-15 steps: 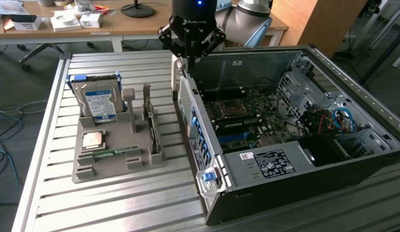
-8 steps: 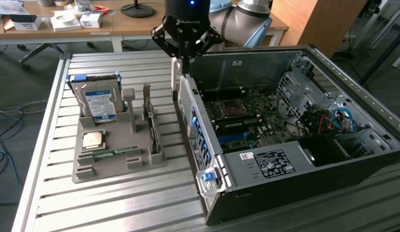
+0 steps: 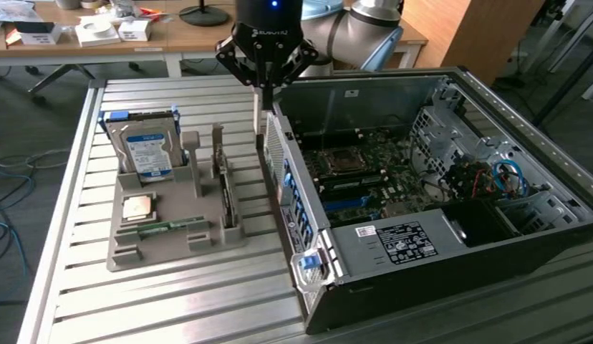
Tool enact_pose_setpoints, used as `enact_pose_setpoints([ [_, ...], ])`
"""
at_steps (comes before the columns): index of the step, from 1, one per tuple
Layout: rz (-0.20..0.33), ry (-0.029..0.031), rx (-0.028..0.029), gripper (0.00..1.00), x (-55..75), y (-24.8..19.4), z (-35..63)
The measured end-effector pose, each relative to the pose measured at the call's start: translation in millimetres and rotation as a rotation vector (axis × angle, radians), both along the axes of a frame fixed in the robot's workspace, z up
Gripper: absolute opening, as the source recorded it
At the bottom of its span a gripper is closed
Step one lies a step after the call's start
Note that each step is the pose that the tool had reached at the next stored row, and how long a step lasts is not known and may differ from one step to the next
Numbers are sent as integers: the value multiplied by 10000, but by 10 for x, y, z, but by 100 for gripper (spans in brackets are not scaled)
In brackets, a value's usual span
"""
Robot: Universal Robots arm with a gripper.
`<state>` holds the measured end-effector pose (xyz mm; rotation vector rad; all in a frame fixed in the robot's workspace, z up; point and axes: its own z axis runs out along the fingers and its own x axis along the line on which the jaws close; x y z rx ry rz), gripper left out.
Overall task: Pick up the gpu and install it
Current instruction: 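Reach for the gpu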
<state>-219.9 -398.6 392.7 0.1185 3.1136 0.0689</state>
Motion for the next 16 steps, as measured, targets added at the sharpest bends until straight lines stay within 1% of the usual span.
enact_pose_setpoints([
  [11,0,0,0,11,-120,0,-1],
  [16,0,0,0,11,-208,0,-2],
])
